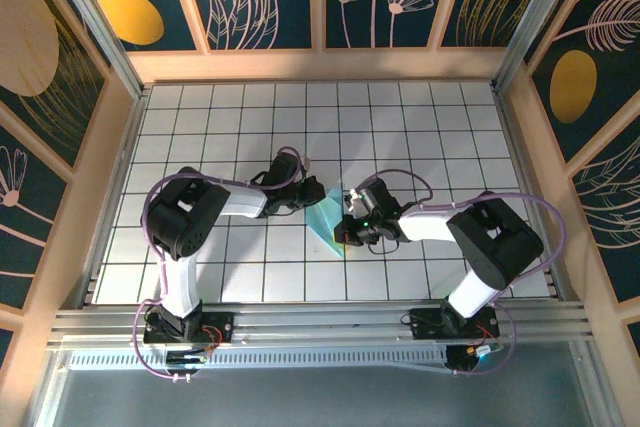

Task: Fold a paper plane with a square sheet of paper (fold left side to right side)
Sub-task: Fourth fold the wing at the center of the table.

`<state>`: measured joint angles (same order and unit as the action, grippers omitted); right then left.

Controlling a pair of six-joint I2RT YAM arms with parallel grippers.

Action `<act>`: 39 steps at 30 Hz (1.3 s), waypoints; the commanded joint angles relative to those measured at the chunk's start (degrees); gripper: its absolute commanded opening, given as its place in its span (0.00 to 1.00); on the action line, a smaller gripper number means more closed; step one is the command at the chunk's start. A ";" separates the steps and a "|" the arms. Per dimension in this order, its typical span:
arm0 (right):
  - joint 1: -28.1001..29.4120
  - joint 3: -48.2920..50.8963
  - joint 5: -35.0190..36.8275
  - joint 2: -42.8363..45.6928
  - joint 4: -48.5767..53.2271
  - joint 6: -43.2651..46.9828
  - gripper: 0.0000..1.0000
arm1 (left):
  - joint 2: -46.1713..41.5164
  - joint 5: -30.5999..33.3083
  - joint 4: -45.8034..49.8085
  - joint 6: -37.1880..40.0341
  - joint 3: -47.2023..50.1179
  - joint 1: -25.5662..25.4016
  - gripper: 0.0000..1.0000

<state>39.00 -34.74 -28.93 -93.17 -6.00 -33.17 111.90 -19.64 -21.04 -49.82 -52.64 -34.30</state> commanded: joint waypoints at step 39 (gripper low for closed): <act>0.01 2.94 8.71 -4.02 12.24 2.80 0.00 | -6.18 -2.67 -12.45 -1.21 8.15 -4.93 0.05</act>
<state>38.98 -34.85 -28.32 -93.32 -6.90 -31.86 103.00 -20.69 -31.55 -50.70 -41.60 -39.13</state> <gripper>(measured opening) 0.047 0.046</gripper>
